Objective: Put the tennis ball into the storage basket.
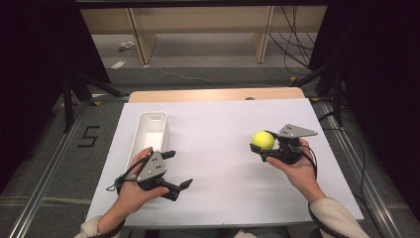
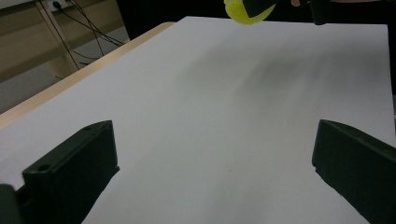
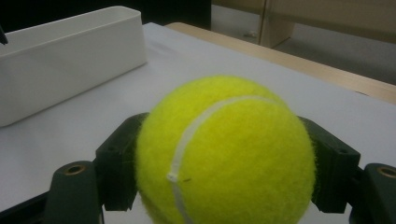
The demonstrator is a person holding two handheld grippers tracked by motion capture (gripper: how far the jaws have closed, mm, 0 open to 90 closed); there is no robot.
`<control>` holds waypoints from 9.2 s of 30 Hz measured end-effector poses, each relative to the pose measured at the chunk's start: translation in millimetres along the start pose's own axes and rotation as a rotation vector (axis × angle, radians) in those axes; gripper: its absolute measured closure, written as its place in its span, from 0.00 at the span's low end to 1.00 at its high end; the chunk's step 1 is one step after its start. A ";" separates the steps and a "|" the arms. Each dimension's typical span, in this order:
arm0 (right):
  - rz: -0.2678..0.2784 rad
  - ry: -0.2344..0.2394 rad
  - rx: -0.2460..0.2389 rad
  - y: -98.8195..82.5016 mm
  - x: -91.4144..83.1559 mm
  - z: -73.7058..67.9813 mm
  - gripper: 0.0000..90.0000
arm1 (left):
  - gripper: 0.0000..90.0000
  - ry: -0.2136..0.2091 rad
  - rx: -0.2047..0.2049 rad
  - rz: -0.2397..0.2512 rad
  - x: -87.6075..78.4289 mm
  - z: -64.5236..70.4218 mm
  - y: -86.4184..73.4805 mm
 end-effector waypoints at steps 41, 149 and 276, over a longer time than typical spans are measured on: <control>0.014 0.039 -0.021 11.0 15.6 -18.2 0.29 | 0.00 0.000 0.001 0.001 -0.5 0.0 0.2; 0.027 0.095 -0.043 26.6 40.5 -44.3 0.29 | 0.00 0.000 0.004 0.006 -1.1 0.2 1.1; 0.052 0.153 -0.054 45.3 67.7 -74.0 0.29 | 0.00 0.000 0.006 0.009 -1.7 0.3 1.7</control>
Point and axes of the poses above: each handheld gripper's, and its own axes: x roughly forward along the jaws, y roughly out of its top, z roughly to its right, the point moved 3 cm from there along x, roughly forward along the jaws, and after that the axes turned 9 degrees about -y, right-handed, at the moved point
